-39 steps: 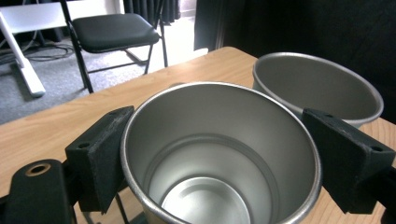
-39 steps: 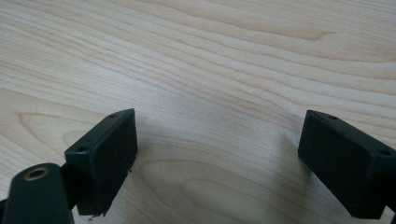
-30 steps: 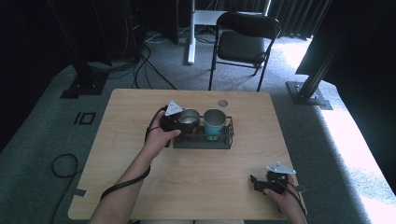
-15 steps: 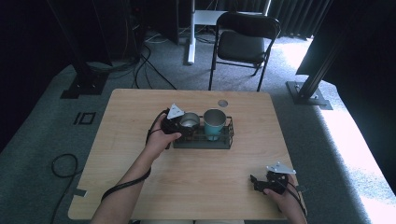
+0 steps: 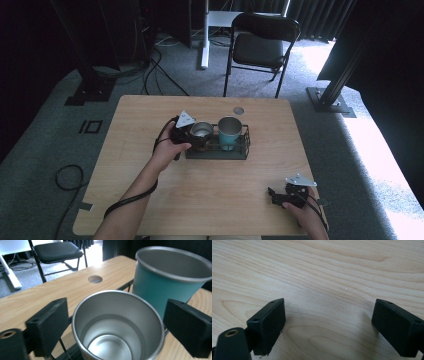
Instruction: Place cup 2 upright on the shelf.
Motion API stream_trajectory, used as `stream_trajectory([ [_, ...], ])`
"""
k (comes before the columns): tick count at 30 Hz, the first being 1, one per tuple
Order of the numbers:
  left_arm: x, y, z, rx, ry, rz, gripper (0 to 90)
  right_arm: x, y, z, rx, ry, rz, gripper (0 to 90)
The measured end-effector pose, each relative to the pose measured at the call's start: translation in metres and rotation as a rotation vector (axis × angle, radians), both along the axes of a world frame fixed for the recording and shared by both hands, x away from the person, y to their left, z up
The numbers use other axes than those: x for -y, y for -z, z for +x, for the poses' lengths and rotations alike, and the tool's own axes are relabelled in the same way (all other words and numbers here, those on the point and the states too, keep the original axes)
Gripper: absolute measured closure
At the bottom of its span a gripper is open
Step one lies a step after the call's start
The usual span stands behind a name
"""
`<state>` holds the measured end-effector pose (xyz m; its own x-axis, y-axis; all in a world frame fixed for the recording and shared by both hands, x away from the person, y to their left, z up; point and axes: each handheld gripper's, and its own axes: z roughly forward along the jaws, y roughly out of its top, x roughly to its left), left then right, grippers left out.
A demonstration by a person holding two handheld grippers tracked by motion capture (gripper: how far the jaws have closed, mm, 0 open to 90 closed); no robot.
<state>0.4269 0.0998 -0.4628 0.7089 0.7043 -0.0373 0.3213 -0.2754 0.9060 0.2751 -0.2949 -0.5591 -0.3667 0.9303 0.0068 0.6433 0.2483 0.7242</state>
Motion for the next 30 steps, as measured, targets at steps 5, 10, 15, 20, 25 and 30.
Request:
stream_trajectory([
  [5, -0.002, -0.004, -0.005, 0.000, 0.001, -0.001, 2.6, 0.000, 0.000, 0.000, 0.000, 0.000, 0.000, 11.3],
  [10, -0.013, -0.010, -0.014, 0.000, -0.006, -0.010, 2.7, 0.000, 0.000, 0.000, 0.000, 0.000, 0.000, 11.3],
  [15, -0.026, -0.013, -0.020, -0.007, -0.026, -0.013, 2.7, 0.000, 0.000, 0.000, 0.000, 0.000, 0.000, 11.3],
  [20, -0.038, -0.015, -0.025, -0.015, -0.037, -0.016, 2.7, 0.000, 0.000, 0.000, 0.000, 0.000, 0.000, 11.3],
  [25, -0.047, -0.012, -0.030, -0.023, -0.042, -0.016, 2.7, 0.000, 0.000, 0.000, 0.000, 0.000, 0.000, 11.3],
  [30, -0.056, -0.011, -0.036, -0.024, -0.058, -0.018, 2.7, 0.000, 0.000, 0.000, 0.000, 0.000, 0.000, 11.3],
])
